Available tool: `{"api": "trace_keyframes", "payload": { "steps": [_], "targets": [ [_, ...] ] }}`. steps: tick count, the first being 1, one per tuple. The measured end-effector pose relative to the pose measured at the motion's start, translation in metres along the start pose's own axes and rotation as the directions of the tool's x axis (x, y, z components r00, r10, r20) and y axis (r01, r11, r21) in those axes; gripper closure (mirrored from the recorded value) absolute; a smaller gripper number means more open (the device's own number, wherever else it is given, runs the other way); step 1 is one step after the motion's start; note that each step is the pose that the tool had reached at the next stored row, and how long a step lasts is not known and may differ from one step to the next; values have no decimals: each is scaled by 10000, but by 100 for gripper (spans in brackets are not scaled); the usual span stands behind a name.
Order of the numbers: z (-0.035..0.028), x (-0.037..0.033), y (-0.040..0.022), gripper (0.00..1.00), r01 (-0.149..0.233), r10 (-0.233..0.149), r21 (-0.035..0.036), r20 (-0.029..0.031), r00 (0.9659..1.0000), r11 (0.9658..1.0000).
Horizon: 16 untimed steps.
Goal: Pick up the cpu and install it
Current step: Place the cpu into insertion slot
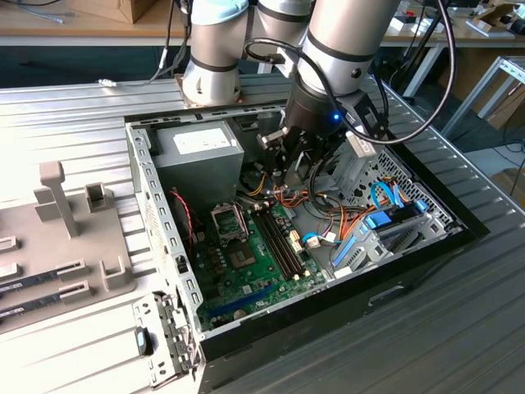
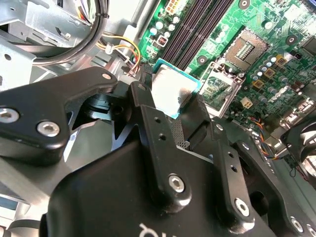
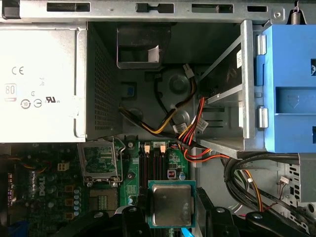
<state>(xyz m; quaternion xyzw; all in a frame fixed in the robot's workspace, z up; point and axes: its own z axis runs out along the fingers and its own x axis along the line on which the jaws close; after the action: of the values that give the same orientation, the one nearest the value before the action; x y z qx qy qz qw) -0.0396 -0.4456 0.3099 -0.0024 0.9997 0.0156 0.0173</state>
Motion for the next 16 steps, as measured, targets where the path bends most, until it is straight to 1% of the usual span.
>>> {"api": "trace_keyframes", "payload": {
  "steps": [7,16],
  "targets": [
    [-1,27,-6,53,1,-1,0,0,10000,10000],
    [0,29,-8,53,0,0,-1,0,10000,10000]
  ]
}}
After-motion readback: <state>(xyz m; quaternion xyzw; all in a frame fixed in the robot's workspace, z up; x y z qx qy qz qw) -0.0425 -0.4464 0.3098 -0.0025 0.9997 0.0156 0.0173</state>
